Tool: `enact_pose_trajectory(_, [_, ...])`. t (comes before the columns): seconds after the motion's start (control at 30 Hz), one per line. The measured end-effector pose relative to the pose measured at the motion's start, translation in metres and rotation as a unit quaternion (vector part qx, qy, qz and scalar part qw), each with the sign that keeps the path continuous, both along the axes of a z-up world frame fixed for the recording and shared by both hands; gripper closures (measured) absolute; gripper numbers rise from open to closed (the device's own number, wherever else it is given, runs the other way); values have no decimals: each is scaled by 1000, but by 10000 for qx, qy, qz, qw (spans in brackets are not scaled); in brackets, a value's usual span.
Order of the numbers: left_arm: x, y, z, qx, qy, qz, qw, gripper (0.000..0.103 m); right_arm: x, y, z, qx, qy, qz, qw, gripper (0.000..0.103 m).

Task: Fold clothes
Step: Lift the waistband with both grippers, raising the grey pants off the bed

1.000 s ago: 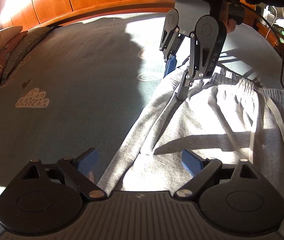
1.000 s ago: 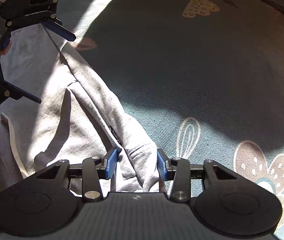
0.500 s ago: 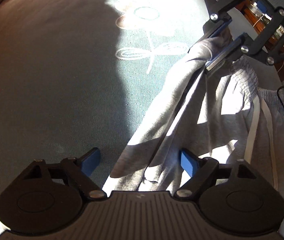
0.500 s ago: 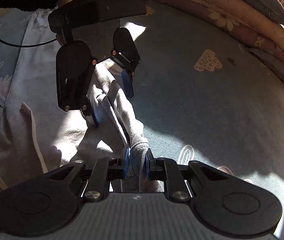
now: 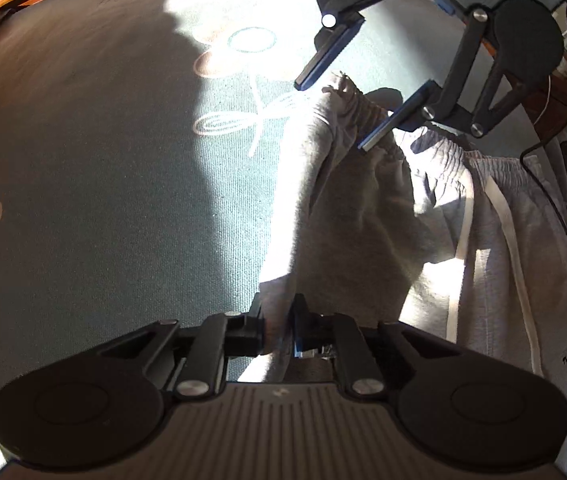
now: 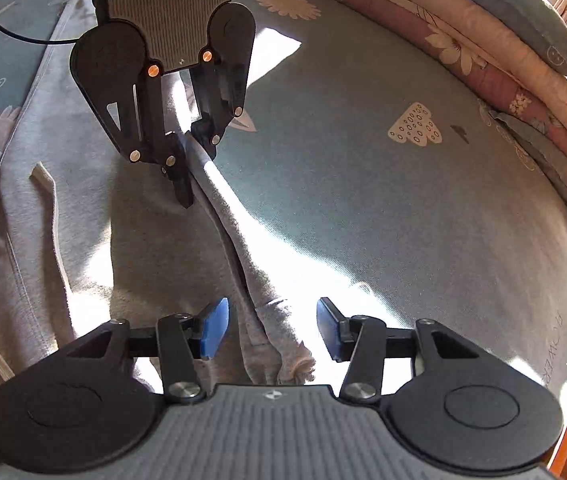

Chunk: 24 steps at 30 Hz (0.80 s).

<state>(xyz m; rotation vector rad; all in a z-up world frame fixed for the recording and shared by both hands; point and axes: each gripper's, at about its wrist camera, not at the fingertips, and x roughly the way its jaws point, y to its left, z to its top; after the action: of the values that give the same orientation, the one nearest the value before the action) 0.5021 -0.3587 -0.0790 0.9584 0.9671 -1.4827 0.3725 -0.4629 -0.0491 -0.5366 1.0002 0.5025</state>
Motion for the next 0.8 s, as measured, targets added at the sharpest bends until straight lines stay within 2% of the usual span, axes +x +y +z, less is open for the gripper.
enact_pose_trajectory(0.1, [-11,-1,-1,-24,-226,-205,9995,92,16,15,-8,48,14,456,9989,31])
enact_pose_trajectory(0.27, [-26,-2,2,-94,-550,-512,9971,92,36,46,-37,-344,235,1293,9907,34])
enact_pose_trajectory(0.3, [-28,-1,3,-121,-616,-565,9964,92,38,49,-40,-341,331,1377,9893,48])
enact_pose_trajectory(0.33, [-30,0,3,-146,-679,-605,9958,92,40,54,-42,-327,492,1421,9881,79])
enact_pose_trajectory(0.37, [-30,1,3,-166,-720,-588,9955,92,40,57,-42,-392,512,1416,9878,92])
enact_pose_trajectory(0.43, [-31,4,3,-196,-798,-555,9951,88,35,62,-38,-484,468,1389,9880,92])
enact_pose_trajectory(0.47, [-30,7,2,-158,-812,-551,9951,79,31,63,-34,-498,411,1372,9884,92])
enact_pose_trajectory(0.57, [-29,15,1,-178,-998,-639,9928,76,19,66,-20,-503,265,1337,9894,92])
enact_pose_trajectory(0.8, [-15,35,-2,565,-1016,-1028,9879,76,4,70,-2,-472,103,1317,9901,92])
